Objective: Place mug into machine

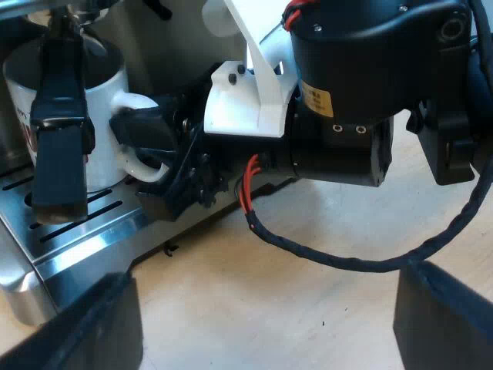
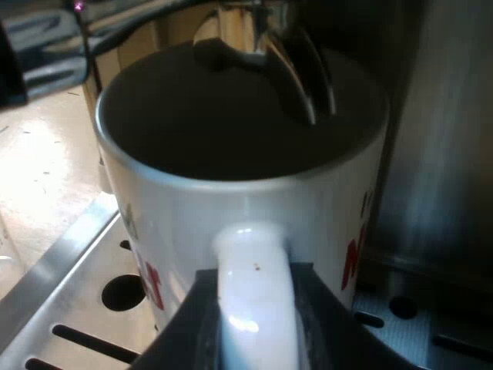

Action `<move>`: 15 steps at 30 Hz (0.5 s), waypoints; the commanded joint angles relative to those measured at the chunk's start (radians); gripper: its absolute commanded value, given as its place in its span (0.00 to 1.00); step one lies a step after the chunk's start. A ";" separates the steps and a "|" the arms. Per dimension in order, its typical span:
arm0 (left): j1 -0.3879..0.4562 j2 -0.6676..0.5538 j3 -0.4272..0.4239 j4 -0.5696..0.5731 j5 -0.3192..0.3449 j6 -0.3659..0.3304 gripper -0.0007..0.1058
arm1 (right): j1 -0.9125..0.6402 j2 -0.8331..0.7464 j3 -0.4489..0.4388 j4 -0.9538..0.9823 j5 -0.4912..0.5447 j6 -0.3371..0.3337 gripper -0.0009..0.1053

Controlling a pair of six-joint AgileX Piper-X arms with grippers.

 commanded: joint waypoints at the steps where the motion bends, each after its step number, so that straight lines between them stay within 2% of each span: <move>1: 0.001 0.000 -0.006 -0.016 0.011 0.002 0.65 | -0.001 -0.012 -0.018 -0.014 0.022 -0.016 0.01; 6: 0.001 0.000 -0.006 -0.016 0.011 0.002 0.65 | -0.001 -0.012 -0.018 0.020 0.029 -0.003 0.01; 10: 0.001 0.000 -0.006 -0.016 0.011 0.002 0.65 | -0.001 -0.012 -0.018 0.031 0.091 0.007 0.01; 15: 0.001 0.000 -0.006 -0.016 0.011 0.002 0.65 | -0.001 -0.012 -0.018 0.029 0.093 0.007 0.01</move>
